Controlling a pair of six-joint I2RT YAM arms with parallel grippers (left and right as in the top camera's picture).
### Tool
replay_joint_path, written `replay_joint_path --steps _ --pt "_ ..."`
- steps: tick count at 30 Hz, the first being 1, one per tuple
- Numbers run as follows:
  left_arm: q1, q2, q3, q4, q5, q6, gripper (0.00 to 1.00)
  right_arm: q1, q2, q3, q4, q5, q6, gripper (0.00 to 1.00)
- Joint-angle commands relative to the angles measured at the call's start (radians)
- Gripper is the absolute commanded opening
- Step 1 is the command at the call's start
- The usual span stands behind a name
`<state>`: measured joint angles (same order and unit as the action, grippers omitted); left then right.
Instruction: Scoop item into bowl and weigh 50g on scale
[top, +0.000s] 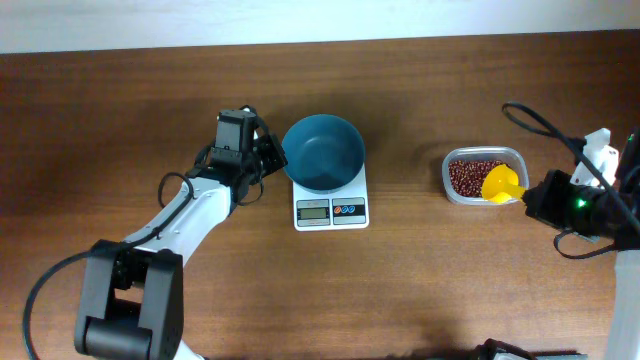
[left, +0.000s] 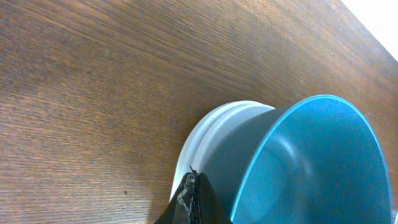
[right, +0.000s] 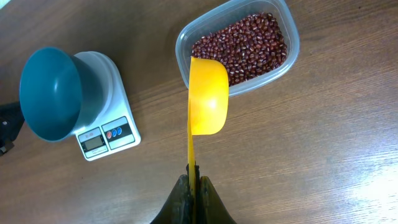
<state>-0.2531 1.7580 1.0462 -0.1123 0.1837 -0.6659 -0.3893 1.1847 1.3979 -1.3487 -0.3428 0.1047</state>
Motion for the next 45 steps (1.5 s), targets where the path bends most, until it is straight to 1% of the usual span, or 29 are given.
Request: replay_joint_path --steps 1,5,9,14,24,28,34,37,41,45 --pt "-0.002 0.003 0.009 -0.001 0.011 -0.023 0.00 -0.005 0.000 0.006 0.003 -0.017 -0.004 0.04" --pt "-0.002 0.003 0.009 0.000 0.007 -0.066 0.00 -0.005 0.000 0.006 0.003 -0.016 -0.004 0.04" --pt "-0.002 0.003 0.009 0.003 0.000 -0.081 0.00 -0.005 0.000 0.006 0.003 -0.017 -0.004 0.04" --pt "-0.002 0.003 0.010 0.007 -0.012 -0.153 0.00 -0.005 0.000 0.006 0.003 -0.016 -0.004 0.04" --pt "-0.002 0.003 0.009 0.006 -0.015 -0.184 0.00 -0.005 0.000 0.006 0.003 -0.016 -0.004 0.04" --pt "-0.002 0.003 0.009 0.006 -0.015 -0.225 0.00 -0.005 0.000 0.006 0.003 -0.016 -0.004 0.04" --pt "-0.004 0.003 0.009 0.003 0.000 -0.227 0.00 -0.005 0.000 0.006 0.004 -0.016 -0.004 0.04" --pt "-0.007 0.003 0.009 -0.006 0.005 -0.200 0.00 -0.005 0.000 0.006 0.003 -0.016 -0.004 0.04" --pt "-0.007 0.003 0.009 0.000 0.032 -0.201 0.00 -0.005 0.000 0.006 0.003 -0.016 -0.004 0.04" --pt "-0.007 0.003 0.009 0.001 0.038 -0.243 0.00 -0.005 0.000 0.006 0.003 -0.016 -0.004 0.04"
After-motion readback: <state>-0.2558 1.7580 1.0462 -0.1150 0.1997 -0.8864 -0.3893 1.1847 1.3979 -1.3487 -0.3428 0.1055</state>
